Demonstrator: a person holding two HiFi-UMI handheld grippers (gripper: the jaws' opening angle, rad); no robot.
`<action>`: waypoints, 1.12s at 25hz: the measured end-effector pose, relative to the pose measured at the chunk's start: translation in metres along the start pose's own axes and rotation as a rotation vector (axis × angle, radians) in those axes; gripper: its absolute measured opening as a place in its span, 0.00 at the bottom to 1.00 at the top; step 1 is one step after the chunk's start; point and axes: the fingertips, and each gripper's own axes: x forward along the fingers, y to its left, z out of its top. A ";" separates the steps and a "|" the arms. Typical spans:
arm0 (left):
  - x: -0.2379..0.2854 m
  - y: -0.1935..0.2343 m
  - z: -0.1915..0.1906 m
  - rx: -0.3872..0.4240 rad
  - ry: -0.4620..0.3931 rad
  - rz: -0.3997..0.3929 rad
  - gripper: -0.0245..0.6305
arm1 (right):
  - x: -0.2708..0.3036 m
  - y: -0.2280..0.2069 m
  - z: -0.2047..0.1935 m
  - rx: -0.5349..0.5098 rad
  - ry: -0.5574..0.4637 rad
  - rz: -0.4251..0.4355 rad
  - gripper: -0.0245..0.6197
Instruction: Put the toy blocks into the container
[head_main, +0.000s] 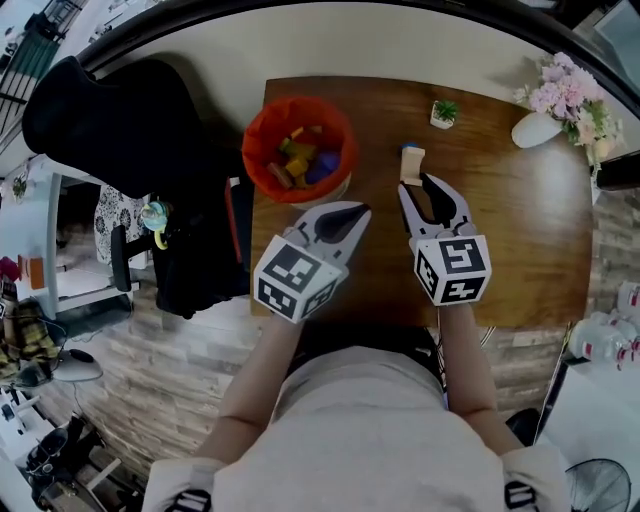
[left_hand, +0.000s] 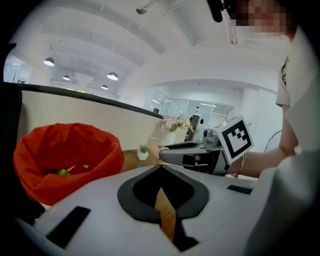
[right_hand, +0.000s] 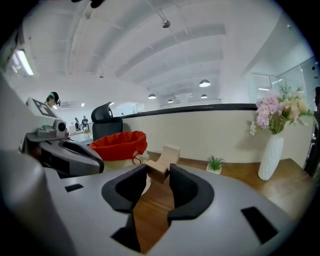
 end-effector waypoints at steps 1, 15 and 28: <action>-0.003 0.001 0.001 0.000 -0.006 0.009 0.06 | 0.000 0.004 0.006 -0.010 -0.010 0.012 0.28; -0.048 0.033 0.021 -0.075 -0.150 0.176 0.06 | 0.025 0.066 0.076 -0.182 -0.105 0.193 0.28; -0.089 0.065 0.034 -0.063 -0.214 0.318 0.06 | 0.040 0.127 0.099 -0.249 -0.118 0.336 0.28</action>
